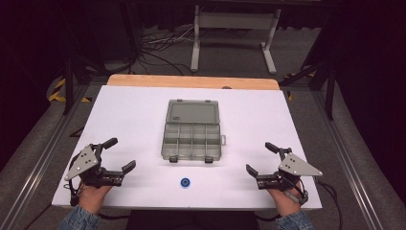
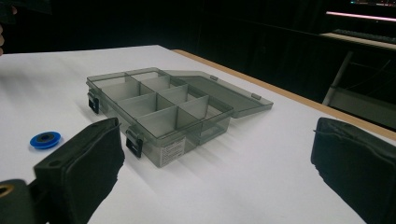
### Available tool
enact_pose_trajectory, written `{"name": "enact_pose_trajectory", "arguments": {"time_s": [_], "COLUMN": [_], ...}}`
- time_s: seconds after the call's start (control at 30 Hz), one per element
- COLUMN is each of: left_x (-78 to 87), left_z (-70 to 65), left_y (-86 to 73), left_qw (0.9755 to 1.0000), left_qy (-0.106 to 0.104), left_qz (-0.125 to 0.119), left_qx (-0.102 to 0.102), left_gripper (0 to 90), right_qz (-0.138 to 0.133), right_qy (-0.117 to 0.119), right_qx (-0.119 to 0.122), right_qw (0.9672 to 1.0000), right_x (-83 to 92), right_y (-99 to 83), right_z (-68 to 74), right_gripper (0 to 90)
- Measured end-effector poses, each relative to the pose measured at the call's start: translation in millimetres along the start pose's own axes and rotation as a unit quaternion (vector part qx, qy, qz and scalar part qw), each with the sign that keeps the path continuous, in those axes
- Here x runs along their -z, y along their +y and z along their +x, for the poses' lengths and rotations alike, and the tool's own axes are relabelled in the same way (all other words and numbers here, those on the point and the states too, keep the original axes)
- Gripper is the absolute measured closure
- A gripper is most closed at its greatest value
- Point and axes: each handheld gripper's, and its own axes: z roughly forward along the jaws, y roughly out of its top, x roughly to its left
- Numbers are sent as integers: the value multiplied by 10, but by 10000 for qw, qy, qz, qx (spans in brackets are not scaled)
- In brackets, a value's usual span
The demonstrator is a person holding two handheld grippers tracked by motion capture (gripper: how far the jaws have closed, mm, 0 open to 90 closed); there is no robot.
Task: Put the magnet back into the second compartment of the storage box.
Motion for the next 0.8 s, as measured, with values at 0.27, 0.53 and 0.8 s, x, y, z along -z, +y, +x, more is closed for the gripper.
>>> {"name": "enact_pose_trajectory", "arguments": {"time_s": [0.27,0.53,0.8], "left_x": [11,19,-24], "left_z": [-7,-12,-44], "left_y": [23,33,76], "left_qw": [10000,10000,10000], "left_qy": [-24,17,12], "left_qz": [-22,10,69], "left_qx": [16,-33,-62], "left_gripper": [12,12,13], "right_qz": [-10,-18,-35], "right_qy": [55,66,137], "right_qx": [3,-54,-78], "right_qw": [10000,10000,9999], "right_x": [0,6,-6], "right_y": [-3,-7,-2], "right_z": [-3,-29,-21], "right_gripper": [29,29,29]}}
